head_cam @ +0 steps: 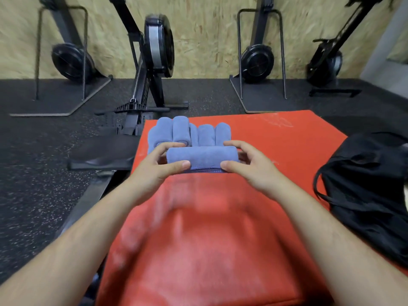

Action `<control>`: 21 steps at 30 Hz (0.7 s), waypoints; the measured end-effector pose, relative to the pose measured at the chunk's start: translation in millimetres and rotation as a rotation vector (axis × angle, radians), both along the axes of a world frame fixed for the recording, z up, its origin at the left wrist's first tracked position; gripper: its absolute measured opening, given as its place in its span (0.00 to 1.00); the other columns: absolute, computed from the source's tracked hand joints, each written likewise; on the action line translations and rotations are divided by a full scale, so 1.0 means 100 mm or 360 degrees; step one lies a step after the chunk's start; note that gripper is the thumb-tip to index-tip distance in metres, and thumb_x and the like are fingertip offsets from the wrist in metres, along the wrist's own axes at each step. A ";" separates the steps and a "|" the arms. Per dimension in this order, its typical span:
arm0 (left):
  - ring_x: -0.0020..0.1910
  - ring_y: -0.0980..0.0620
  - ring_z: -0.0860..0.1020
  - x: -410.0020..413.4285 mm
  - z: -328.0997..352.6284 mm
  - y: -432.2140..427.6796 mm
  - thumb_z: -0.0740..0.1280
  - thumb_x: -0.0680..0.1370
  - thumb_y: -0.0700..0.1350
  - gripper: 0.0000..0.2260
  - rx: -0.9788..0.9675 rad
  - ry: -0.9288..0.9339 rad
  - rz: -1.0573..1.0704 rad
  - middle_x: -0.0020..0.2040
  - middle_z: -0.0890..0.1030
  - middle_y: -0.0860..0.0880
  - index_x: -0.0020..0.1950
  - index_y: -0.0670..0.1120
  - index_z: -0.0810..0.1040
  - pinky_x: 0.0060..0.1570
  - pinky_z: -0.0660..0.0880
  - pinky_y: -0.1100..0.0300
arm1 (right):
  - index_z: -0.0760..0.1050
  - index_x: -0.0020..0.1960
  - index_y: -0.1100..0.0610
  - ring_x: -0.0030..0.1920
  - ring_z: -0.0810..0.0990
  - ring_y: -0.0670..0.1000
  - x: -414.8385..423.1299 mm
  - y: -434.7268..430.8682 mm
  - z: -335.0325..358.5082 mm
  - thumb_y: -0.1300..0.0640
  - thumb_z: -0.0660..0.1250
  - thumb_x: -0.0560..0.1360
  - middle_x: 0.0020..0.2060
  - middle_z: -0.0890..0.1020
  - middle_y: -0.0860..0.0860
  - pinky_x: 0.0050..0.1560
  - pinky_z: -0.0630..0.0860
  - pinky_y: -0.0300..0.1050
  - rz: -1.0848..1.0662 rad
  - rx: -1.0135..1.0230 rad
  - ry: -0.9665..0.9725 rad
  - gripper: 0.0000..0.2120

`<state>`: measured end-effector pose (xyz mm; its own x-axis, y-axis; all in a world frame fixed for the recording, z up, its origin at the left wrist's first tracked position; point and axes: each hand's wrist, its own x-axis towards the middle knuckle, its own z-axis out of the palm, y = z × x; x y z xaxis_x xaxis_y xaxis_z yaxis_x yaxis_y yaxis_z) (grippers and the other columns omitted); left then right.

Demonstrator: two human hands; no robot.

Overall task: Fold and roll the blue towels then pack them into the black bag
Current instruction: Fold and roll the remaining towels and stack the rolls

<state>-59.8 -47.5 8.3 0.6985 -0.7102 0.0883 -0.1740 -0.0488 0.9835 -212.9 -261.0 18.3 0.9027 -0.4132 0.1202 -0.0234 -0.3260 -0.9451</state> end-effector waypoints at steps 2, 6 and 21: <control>0.65 0.45 0.77 0.01 0.04 0.05 0.81 0.63 0.59 0.30 -0.0049 0.0078 -0.0041 0.62 0.81 0.47 0.63 0.57 0.79 0.68 0.70 0.42 | 0.76 0.62 0.45 0.59 0.81 0.53 -0.02 0.02 0.07 0.51 0.77 0.64 0.57 0.83 0.56 0.66 0.75 0.51 0.0043 0.0082 -0.0007 0.27; 0.56 0.48 0.81 -0.02 0.11 0.11 0.80 0.67 0.50 0.25 -0.0067 0.0029 -0.0030 0.57 0.83 0.47 0.62 0.49 0.80 0.59 0.77 0.50 | 0.77 0.60 0.50 0.56 0.83 0.53 -0.07 0.03 0.14 0.61 0.77 0.71 0.55 0.84 0.56 0.65 0.76 0.55 0.0142 0.0184 -0.0032 0.20; 0.45 0.56 0.78 -0.29 -0.02 -0.22 0.75 0.74 0.46 0.16 -0.0046 -0.0299 0.0650 0.49 0.80 0.50 0.60 0.48 0.77 0.46 0.72 0.67 | 0.76 0.57 0.56 0.50 0.74 0.50 0.05 0.34 -0.06 0.64 0.75 0.67 0.49 0.75 0.49 0.52 0.73 0.44 -0.0328 -0.1127 -0.0604 0.21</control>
